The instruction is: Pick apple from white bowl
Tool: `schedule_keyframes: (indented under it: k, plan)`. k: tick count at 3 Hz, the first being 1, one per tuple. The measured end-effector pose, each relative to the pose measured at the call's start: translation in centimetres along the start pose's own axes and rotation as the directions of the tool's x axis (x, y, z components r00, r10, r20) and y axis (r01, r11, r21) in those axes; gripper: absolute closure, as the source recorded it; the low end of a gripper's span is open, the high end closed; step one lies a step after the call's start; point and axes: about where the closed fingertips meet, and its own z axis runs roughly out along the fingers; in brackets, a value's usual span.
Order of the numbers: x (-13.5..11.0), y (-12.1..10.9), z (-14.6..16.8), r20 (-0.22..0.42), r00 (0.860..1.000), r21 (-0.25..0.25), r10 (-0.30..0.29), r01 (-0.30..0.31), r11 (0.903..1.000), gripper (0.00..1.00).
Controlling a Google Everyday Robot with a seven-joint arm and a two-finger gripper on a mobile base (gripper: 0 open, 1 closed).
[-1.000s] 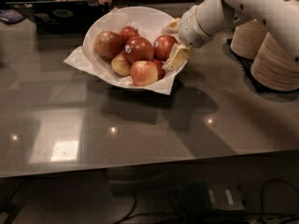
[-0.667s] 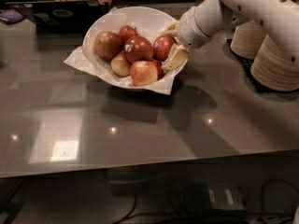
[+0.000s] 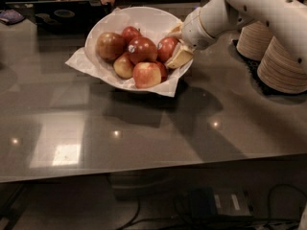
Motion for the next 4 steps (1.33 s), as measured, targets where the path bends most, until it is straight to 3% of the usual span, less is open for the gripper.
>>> schedule_keyframes:
  k: [1, 2, 4]
  plan:
    - [-0.1, 0.0, 0.1, 0.005, 1.0, -0.004, 0.001, -0.001, 1.0, 1.0]
    - [-1.4, -0.5, -1.4, 0.068, 0.998, 0.01, -0.001, 0.0, 1.0, 1.0]
    - [-3.7, -1.8, -6.1, 0.202, 0.979, 0.064, -0.008, -0.005, 0.9979, 1.0]
